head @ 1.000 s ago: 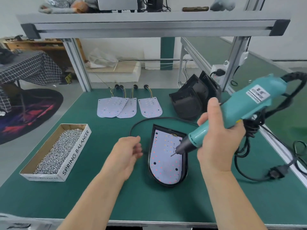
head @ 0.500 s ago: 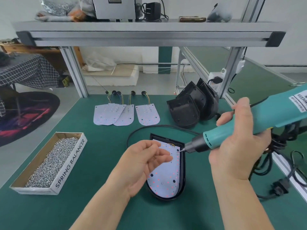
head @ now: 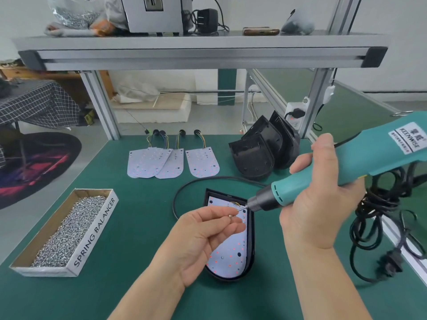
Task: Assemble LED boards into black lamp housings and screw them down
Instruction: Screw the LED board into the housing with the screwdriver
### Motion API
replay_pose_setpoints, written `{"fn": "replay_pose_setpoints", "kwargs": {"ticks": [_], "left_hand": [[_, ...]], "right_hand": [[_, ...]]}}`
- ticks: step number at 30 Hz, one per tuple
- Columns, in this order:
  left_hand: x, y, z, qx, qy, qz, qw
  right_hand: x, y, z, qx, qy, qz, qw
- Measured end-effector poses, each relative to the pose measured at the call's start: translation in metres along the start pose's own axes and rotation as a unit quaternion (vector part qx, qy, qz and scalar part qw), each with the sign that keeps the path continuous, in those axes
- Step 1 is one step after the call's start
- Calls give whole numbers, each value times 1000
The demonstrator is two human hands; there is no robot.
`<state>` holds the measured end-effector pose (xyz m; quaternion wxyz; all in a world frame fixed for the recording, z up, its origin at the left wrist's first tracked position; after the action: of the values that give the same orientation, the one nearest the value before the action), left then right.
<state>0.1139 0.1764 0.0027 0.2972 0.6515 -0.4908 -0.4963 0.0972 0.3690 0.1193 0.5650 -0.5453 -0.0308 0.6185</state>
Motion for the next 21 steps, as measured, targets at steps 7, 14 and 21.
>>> {"fn": "replay_pose_setpoints", "kwargs": {"ticks": [7, 14, 21], "left_hand": [[-2, 6, -3, -44, 21, 81, 995], [-1, 12, -4, -75, 29, 121, 989], [-1, 16, -6, -122, 45, 163, 978]], "right_hand": [[-5, 0, -5, 2, 7, 21, 1000], [-8, 1, -7, 0, -5, 24, 1000], [-9, 6, -10, -5, -5, 19, 1000]]}}
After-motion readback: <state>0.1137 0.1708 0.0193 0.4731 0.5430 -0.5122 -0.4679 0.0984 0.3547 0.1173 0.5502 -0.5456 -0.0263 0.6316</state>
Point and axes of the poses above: each hand's wrist, its own z-axis towards the middle knuckle, its own x-axis out of the back of the hand, y = z × x, the point moved 8 cm from there along z, towards the middle knuckle, and after that the axes turned 10 degrees about z, right-handed, at the moved point
